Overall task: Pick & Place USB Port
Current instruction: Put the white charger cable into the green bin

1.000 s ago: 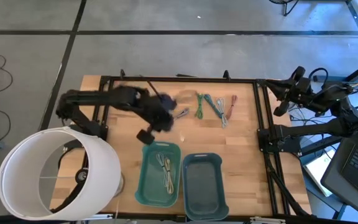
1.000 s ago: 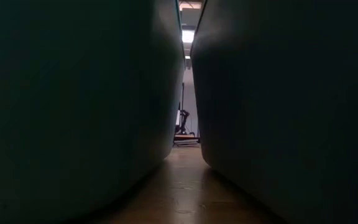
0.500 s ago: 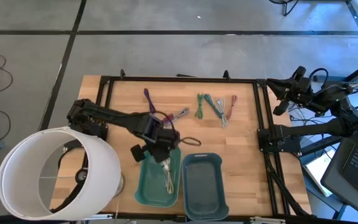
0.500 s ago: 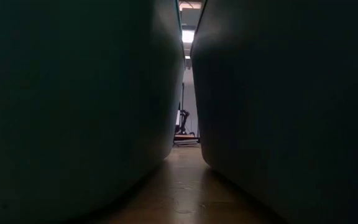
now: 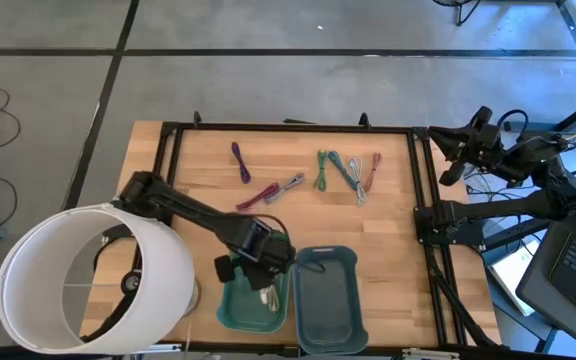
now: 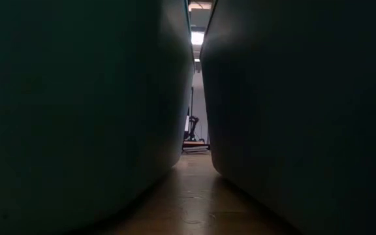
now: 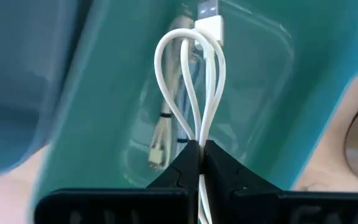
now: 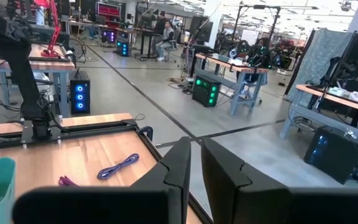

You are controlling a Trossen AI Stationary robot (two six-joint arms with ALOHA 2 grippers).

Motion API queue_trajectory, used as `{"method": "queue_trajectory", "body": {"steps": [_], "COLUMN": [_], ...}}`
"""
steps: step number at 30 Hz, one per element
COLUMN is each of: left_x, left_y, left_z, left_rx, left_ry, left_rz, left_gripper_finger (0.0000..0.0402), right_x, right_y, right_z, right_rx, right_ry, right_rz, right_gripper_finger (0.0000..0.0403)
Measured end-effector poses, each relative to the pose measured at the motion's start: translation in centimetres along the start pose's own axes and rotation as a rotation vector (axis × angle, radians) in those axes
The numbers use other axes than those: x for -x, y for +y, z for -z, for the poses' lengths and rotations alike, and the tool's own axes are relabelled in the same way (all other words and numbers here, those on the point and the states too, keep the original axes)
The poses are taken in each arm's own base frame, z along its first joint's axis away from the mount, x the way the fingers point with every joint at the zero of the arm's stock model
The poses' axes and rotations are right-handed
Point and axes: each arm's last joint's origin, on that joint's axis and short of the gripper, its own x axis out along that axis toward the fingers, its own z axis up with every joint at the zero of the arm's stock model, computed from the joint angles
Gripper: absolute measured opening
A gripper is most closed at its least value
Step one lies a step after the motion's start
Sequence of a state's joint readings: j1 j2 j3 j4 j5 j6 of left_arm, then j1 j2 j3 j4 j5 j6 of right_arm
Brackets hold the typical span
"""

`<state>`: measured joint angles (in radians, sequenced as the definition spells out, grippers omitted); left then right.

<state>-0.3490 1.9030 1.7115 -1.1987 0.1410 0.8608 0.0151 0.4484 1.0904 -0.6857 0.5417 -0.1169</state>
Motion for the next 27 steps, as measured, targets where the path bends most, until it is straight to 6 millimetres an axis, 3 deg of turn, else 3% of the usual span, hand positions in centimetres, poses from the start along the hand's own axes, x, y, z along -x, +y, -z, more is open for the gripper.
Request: {"method": "queue_trajectory", "body": {"steps": [7, 15, 27], "left_x": [-3.6, -7.1, -8.6], "left_y": [1.2, 0.9, 0.6], "left_z": [1.5, 2.8, 3.1], "left_rx": [0.0, 0.027, 0.086], "left_ry": [0.057, 0.031, -0.031], "left_rz": [0.016, 0.004, 0.014], "left_gripper_finger": [0.0003, 0.0003, 0.0004], "right_x": [0.0, 0.0, 0.0], "right_y": [0.0, 0.1, 0.1], "right_z": [0.0, 0.5, 0.5], "right_rx": [0.002, 0.026, 0.028], "right_ry": [0.002, 0.049, 0.047], "right_rz": [-0.003, -0.009, -0.008], "right_gripper_finger": [0.0044, 0.0044, 0.0044]}}
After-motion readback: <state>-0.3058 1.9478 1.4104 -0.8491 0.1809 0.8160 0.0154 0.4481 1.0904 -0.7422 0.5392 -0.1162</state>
